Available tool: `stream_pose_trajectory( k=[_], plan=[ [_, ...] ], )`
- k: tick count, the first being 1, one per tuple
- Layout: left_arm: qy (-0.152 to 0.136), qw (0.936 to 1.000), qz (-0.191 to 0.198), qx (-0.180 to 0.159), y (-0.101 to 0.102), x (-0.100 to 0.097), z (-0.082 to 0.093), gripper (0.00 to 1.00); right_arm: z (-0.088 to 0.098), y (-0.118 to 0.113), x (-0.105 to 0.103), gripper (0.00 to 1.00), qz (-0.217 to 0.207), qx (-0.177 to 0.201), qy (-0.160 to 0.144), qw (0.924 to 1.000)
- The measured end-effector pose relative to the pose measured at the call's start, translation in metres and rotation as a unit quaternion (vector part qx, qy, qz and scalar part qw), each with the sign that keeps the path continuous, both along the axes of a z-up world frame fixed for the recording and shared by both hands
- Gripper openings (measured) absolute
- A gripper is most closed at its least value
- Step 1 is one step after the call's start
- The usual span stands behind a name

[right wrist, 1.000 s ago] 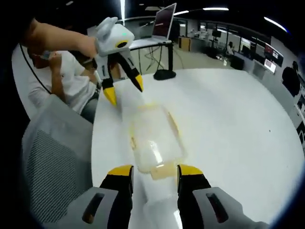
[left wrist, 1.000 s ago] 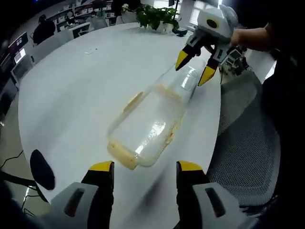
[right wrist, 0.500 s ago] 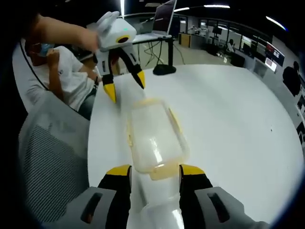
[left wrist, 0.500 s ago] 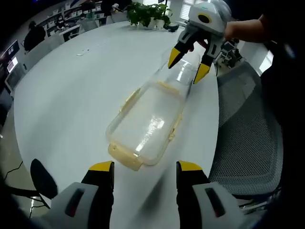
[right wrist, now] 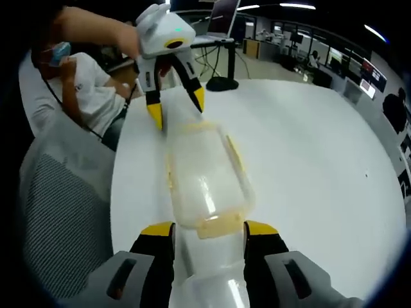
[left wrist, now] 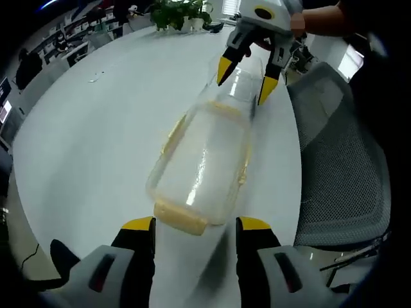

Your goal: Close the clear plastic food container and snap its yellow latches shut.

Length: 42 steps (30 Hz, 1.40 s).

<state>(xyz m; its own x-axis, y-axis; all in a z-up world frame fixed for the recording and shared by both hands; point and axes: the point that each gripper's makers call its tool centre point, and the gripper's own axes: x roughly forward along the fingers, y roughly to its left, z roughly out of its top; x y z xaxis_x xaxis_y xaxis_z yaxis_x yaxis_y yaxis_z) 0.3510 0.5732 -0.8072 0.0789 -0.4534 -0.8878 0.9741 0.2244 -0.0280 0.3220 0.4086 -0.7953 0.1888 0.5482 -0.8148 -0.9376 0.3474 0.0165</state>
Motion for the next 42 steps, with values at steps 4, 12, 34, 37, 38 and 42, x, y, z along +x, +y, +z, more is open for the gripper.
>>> stream_pose_trajectory(
  k=[4, 12, 34, 37, 38, 42],
  plan=[
    [-0.004, 0.9998, -0.016, 0.007, 0.0, 0.003, -0.002, 0.49, -0.001, 0.0, 0.001, 0.43, 0.001, -0.002, 0.001, 1.0],
    [-0.015, 0.9983, -0.054, 0.019, 0.002, 0.008, -0.007, 0.44, -0.011, -0.001, 0.005, 0.45, 0.006, -0.021, -0.003, 0.9998],
    [-0.024, 0.9925, -0.116, 0.027, -0.002, 0.008, -0.017, 0.45, -0.027, 0.001, 0.014, 0.46, 0.037, -0.054, -0.013, 0.9978],
    [-0.024, 0.9912, -0.126, 0.033, -0.002, 0.009, -0.02, 0.44, -0.029, 0.001, 0.015, 0.45, 0.037, -0.055, -0.01, 0.9977],
    [-0.019, 0.9906, -0.131, 0.037, -0.002, 0.008, -0.021, 0.44, -0.029, 0.002, 0.014, 0.45, 0.039, -0.054, -0.008, 0.9977],
    [-0.022, 0.9878, -0.147, 0.047, 0.0, 0.006, -0.026, 0.42, -0.03, 0.004, 0.013, 0.41, 0.039, -0.049, 0.002, 0.998]
  ],
)
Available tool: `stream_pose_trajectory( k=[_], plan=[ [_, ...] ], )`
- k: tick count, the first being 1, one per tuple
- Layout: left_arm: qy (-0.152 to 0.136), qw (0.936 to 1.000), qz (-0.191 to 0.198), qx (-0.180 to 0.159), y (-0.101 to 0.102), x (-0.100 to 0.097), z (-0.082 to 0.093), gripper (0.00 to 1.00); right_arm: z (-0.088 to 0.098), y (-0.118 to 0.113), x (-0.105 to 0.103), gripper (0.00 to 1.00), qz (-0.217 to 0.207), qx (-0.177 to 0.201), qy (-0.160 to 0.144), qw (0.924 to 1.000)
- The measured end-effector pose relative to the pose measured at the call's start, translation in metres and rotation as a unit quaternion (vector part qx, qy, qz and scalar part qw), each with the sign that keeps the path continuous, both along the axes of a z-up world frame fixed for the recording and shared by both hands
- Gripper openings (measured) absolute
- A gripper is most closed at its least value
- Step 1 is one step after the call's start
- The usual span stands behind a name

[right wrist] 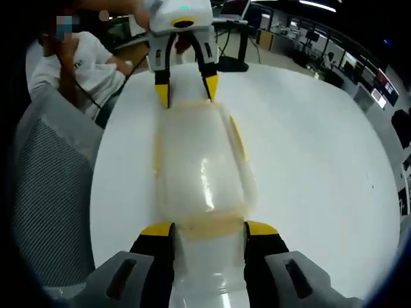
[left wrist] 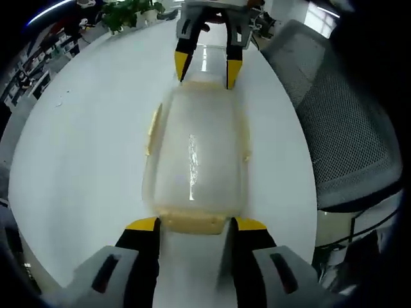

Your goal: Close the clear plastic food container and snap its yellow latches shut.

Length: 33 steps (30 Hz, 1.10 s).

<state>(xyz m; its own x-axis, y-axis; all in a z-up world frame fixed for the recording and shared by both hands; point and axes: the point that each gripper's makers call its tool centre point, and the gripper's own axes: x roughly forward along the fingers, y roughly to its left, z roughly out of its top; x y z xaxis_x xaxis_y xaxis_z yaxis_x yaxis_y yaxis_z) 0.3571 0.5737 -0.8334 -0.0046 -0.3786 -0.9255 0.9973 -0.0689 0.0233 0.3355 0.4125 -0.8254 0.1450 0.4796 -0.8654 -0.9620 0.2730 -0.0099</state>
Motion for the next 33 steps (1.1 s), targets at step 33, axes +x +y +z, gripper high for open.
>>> stream_pose_trajectory(
  k=[33],
  plan=[
    [0.005, 0.9997, -0.024, 0.008, -0.006, -0.005, -0.004, 0.41, -0.011, -0.003, -0.008, 0.38, 0.053, -0.073, -0.028, 0.9955]
  ],
)
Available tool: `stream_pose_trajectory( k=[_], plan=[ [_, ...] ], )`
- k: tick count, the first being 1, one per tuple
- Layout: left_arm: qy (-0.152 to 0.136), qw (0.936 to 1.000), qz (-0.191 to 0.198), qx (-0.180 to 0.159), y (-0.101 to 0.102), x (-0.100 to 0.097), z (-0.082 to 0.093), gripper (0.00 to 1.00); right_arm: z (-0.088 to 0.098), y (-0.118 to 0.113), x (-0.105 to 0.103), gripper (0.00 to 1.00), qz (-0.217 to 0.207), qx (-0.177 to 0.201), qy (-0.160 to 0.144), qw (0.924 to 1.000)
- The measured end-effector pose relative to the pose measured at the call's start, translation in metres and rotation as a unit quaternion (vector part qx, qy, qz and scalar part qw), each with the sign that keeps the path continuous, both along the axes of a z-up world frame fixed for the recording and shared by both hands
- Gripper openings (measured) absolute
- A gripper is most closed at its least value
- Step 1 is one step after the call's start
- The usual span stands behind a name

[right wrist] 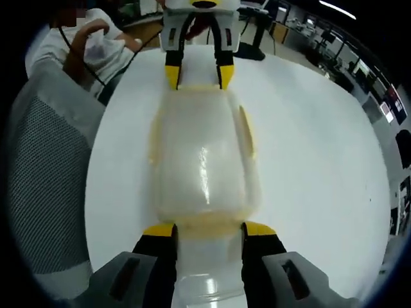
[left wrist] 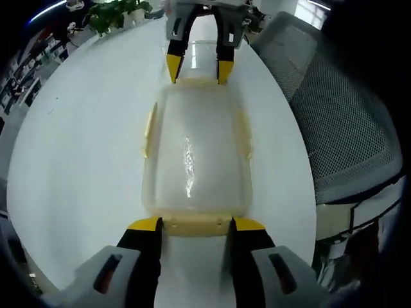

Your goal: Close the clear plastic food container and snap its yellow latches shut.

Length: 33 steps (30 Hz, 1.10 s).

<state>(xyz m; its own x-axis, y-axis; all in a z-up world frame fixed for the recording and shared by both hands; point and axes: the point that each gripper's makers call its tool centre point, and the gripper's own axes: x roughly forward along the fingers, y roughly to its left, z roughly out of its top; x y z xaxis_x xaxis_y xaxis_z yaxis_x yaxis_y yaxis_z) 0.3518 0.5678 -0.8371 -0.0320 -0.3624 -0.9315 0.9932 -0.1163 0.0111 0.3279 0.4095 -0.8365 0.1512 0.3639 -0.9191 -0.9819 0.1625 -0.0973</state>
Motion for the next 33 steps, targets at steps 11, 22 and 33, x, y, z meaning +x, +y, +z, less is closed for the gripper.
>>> stream_pose_trajectory(
  k=[11, 22, 33],
  plan=[
    [-0.003, 0.9999, 0.009, 0.002, 0.0001, -0.0015, 0.0012, 0.38, 0.001, -0.001, 0.0023, 0.38, 0.007, -0.009, 0.007, 0.9999],
    [-0.001, 0.9999, 0.002, 0.01, -0.0016, 0.0, 0.002, 0.4, -0.0007, 0.0022, 0.0009, 0.39, 0.005, -0.048, 0.017, 0.9987],
    [-0.006, 0.999, 0.002, 0.045, 0.002, -0.0013, 0.0024, 0.4, -0.003, 0.0023, -0.0007, 0.41, 0.012, -0.076, 0.052, 0.9957]
  ],
)
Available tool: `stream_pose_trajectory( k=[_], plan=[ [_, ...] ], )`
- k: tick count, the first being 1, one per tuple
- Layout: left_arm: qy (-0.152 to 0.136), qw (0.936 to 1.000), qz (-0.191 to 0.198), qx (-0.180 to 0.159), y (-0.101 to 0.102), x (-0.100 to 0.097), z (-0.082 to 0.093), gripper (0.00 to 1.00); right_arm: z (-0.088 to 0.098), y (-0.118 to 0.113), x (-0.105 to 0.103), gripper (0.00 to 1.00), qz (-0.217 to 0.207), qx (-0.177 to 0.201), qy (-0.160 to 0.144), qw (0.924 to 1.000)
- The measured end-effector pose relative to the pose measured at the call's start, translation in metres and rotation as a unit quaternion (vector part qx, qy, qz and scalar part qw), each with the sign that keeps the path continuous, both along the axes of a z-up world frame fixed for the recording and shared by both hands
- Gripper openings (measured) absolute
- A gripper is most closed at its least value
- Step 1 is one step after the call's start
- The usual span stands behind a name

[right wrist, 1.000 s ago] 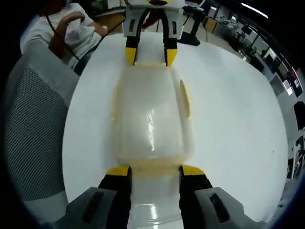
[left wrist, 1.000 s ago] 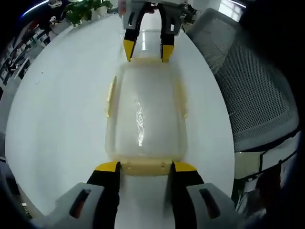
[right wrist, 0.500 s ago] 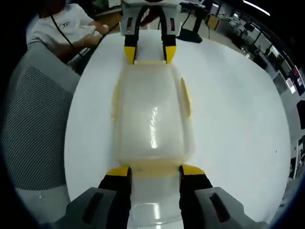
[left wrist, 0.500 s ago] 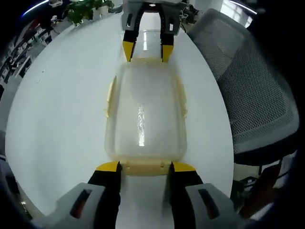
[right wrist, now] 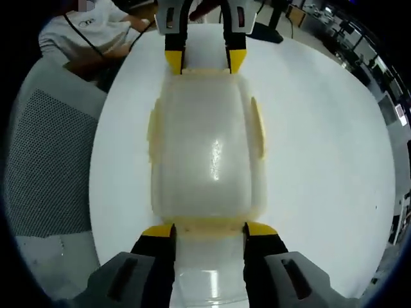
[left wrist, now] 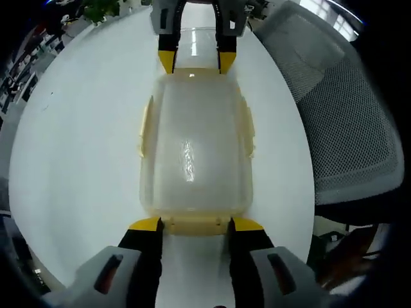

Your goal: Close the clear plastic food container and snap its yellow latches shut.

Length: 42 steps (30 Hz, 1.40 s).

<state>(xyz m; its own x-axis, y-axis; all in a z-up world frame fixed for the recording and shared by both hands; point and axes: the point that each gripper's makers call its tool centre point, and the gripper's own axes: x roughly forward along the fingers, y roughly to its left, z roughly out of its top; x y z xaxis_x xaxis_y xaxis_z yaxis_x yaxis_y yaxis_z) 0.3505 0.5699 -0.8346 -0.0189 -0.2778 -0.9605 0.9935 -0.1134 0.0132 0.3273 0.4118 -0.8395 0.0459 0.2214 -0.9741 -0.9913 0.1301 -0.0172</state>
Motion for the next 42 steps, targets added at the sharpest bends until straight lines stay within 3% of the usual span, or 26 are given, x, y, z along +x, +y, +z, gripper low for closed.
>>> stream_pose_trajectory(
  k=[5, 10, 15, 22, 29, 35, 42],
  plan=[
    [0.001, 0.9997, 0.006, -0.023, 0.003, -0.003, 0.0, 0.39, 0.001, 0.001, 0.0, 0.4, 0.004, 0.011, -0.003, 0.9999],
    [0.001, 0.9995, 0.03, -0.002, 0.009, -0.01, -0.001, 0.39, 0.008, 0.008, 0.0, 0.4, 0.019, 0.025, -0.024, 0.9992],
    [0.009, 0.9997, 0.025, 0.005, 0.019, -0.017, 0.0, 0.39, 0.012, 0.016, -0.009, 0.4, 0.019, 0.043, -0.01, 0.9988],
    [0.017, 0.999, 0.032, -0.027, 0.017, -0.023, 0.017, 0.39, 0.022, 0.014, -0.016, 0.39, 0.019, 0.056, 0.002, 0.9983],
    [0.011, 0.9979, 0.039, -0.051, 0.013, -0.027, 0.03, 0.39, 0.036, 0.011, -0.018, 0.39, 0.025, 0.074, -0.012, 0.9969],
    [0.01, 0.9978, 0.035, -0.055, 0.008, -0.031, 0.04, 0.38, 0.043, 0.007, -0.022, 0.39, 0.019, 0.082, -0.005, 0.9965],
    [-0.003, 0.9974, 0.038, -0.061, 0.008, -0.026, 0.051, 0.38, 0.059, 0.007, -0.017, 0.39, 0.025, 0.113, -0.019, 0.9932]
  ],
)
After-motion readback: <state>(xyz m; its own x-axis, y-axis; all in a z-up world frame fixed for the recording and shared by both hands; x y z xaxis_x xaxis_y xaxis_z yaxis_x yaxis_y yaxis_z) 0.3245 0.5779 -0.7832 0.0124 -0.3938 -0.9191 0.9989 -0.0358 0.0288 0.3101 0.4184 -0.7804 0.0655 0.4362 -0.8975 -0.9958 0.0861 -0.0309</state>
